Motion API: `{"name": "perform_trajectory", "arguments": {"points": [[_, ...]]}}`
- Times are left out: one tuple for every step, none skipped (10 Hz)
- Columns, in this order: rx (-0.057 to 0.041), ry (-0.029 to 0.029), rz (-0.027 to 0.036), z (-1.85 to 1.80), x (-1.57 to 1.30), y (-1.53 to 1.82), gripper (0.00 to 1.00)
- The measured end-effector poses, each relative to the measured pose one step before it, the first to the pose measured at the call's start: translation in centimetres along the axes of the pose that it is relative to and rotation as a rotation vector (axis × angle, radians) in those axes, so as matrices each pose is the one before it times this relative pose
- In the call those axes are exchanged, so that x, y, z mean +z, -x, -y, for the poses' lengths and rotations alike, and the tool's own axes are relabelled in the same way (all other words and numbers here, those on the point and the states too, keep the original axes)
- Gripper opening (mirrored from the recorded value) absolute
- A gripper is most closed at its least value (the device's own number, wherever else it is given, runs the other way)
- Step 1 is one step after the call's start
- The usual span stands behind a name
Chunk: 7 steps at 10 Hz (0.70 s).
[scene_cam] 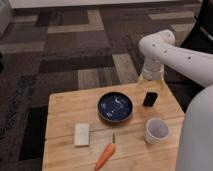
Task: Place the eraser in the ceramic cup
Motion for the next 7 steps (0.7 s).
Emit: {"name": "perform_trajectory", "arguments": {"points": [[0.00187, 0.01113, -0.00052, -0.185, 0.552, -0.124, 0.65], [-0.00233, 0.01140, -0.00409, -0.121, 0.323, -0.176, 0.65], [-0.00237, 0.01600, -0.00393, -0.044, 0.475, -0.186, 0.65], [0.00333, 0.02235, -0.00667, 0.163, 0.714, -0.270, 0.65], [0.00314, 0.01042, -0.00686, 0.261, 0.539, -0.201, 0.65], [0.00396, 0.00100, -0.01678, 0.540, 0.847, -0.384, 0.65], [-0.00018, -0.00328, -0.00828, 0.415, 0.564, -0.142, 0.65]]}}
